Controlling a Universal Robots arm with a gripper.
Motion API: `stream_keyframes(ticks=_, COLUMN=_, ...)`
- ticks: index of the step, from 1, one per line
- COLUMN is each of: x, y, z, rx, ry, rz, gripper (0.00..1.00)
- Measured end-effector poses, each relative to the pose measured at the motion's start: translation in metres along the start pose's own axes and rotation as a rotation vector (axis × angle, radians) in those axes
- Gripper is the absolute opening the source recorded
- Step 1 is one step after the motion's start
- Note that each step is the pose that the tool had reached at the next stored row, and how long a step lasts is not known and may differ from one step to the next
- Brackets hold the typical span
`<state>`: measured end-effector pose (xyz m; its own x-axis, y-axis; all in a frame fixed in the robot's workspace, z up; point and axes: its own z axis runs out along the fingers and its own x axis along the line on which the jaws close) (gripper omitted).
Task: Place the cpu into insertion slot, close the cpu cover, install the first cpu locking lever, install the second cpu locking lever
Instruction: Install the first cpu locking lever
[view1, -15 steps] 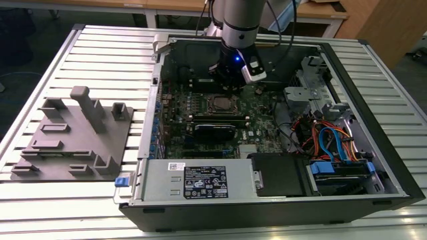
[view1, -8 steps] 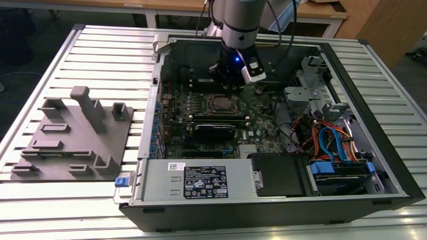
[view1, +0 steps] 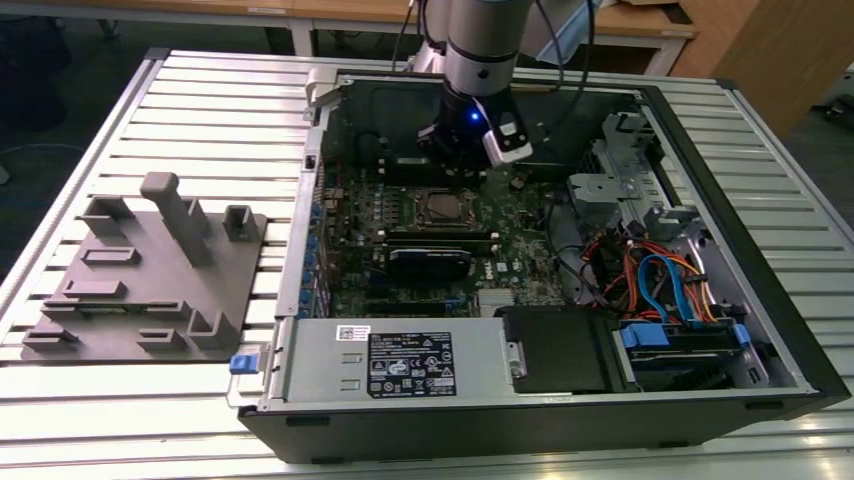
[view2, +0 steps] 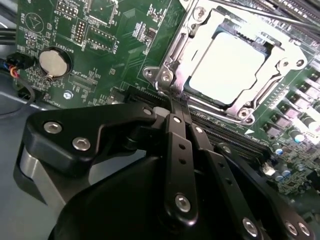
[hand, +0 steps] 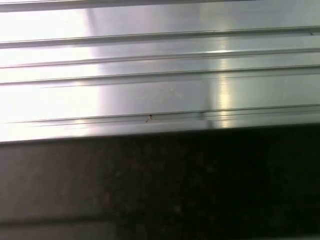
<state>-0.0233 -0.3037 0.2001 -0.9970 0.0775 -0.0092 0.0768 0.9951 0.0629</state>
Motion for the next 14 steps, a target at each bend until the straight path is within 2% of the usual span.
stream_keyframes(ticks=3, x=0.0000, y=0.0002, z=-0.0040, rx=0.0000, ry=0.0000, rz=0.000, gripper=0.11)
stream_keyframes(ticks=6, x=-0.0001, y=-0.0003, z=-0.0043, rx=0.0002, ry=0.0000, rz=0.000, gripper=0.11)
stream_keyframes(ticks=10, x=-0.0004, y=-0.0044, z=-0.0045, rx=0.0001, ry=0.0000, rz=0.000, gripper=0.11)
stream_keyframes(ticks=14, x=-0.0004, y=-0.0048, z=-0.0046, rx=0.0003, ry=0.0000, rz=0.000, gripper=0.11)
